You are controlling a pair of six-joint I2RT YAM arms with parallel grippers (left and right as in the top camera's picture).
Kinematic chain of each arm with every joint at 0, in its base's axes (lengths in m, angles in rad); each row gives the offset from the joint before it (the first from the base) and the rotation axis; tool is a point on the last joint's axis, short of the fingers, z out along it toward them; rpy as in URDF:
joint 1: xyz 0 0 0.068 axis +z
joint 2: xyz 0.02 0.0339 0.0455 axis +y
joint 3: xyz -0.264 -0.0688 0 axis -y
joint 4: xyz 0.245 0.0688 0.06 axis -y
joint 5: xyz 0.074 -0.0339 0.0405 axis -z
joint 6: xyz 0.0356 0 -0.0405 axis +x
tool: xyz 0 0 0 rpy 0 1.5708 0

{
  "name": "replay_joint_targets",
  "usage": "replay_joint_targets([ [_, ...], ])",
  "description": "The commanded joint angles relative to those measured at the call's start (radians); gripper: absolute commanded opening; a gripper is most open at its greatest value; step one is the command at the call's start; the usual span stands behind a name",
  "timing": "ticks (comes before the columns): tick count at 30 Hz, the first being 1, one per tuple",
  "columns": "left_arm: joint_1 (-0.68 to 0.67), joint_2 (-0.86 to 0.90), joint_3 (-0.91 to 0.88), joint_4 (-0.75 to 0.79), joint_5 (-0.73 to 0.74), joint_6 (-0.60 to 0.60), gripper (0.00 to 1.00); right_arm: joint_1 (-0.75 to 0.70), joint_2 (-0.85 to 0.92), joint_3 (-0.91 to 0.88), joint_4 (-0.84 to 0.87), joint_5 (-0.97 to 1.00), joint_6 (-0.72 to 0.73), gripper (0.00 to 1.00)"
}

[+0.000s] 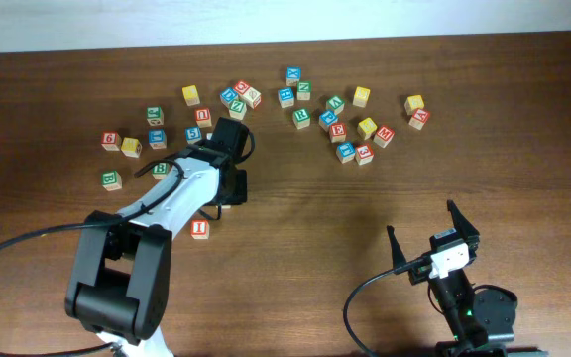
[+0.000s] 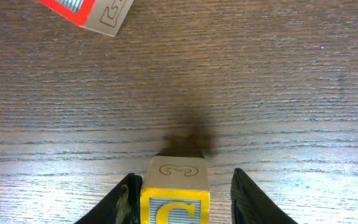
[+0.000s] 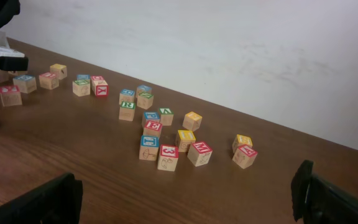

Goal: Spell out ICRA

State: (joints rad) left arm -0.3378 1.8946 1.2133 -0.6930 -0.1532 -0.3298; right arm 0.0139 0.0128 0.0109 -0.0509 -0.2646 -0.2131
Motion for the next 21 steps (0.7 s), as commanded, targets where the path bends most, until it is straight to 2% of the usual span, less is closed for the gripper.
replay_joint_targets([
  [1, 0.002, 0.007, 0.003, -0.008, 0.008, 0.000, 0.38, 0.006, -0.006, -0.005, -0.005, -0.012, 0.004, 0.98],
  [7, 0.002, 0.007, 0.003, -0.020, 0.008, 0.000, 0.38, 0.006, -0.006, -0.005, -0.005, -0.012, 0.004, 0.98],
  [11, 0.002, 0.007, 0.003, -0.019, 0.008, 0.000, 0.33, 0.006, -0.006, -0.005, -0.005, -0.013, 0.004, 0.98],
  [21, 0.002, 0.007, 0.003, -0.019, 0.034, 0.001, 0.35, 0.006, -0.006, -0.005, -0.005, -0.012, 0.004, 0.98],
])
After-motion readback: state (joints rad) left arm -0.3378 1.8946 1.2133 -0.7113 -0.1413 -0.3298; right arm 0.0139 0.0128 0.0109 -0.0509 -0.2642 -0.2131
